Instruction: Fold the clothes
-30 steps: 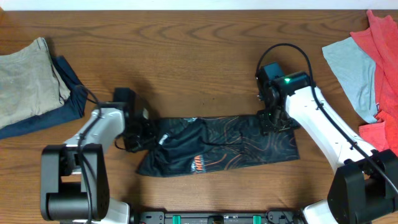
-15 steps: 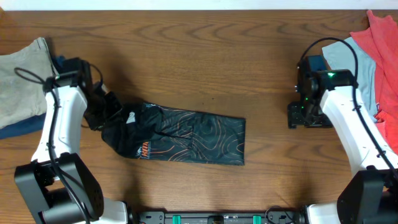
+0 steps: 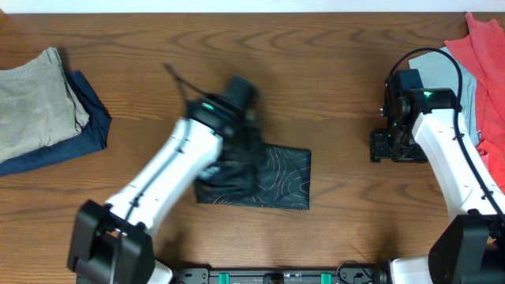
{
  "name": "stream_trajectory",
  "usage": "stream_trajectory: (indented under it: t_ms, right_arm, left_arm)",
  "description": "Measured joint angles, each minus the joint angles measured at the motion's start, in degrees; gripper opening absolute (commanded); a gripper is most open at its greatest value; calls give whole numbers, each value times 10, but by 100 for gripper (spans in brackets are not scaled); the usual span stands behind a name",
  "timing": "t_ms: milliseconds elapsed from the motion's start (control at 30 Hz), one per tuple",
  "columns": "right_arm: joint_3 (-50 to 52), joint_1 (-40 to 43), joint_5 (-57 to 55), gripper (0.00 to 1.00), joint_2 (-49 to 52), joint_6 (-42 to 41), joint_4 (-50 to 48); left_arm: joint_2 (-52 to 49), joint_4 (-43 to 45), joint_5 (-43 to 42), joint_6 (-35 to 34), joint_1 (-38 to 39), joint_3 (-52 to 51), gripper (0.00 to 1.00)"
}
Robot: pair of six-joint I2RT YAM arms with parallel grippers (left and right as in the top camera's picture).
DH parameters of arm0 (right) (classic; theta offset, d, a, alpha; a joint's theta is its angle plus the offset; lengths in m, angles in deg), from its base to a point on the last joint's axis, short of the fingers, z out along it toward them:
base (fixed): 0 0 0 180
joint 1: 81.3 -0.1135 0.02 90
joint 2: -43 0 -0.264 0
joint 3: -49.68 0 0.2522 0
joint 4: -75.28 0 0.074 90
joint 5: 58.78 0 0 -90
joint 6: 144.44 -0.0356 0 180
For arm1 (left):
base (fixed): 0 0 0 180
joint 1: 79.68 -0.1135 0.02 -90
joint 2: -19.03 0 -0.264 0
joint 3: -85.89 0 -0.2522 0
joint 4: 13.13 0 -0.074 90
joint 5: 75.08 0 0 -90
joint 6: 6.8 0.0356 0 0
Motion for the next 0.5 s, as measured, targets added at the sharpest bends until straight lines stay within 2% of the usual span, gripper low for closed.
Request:
stream_trajectory:
  t_ms: [100,167,200,267,433,500]
  right_arm:
    - [0,0,2,69,0,5,1]
    - [0,0,7,69,0,8,1]
    - [0,0,10,69,0,9,1]
    - [0,0,16,69,0,10,1]
    - [0,0,30,70,0,12,1]
    - [0,0,42,71,0,16,1]
  left_arm:
    - [-15,45,0,-30,63,0,11]
    - [-30,68,-1,-41,86,0,17]
    - [-38,79,-1,-44,94,0,27]
    - [-50,97,-1,-51,104,0,36]
    - [-54,116,-3,-51,106,0,48]
    - [-54,120,-13,-40,106,0,50]
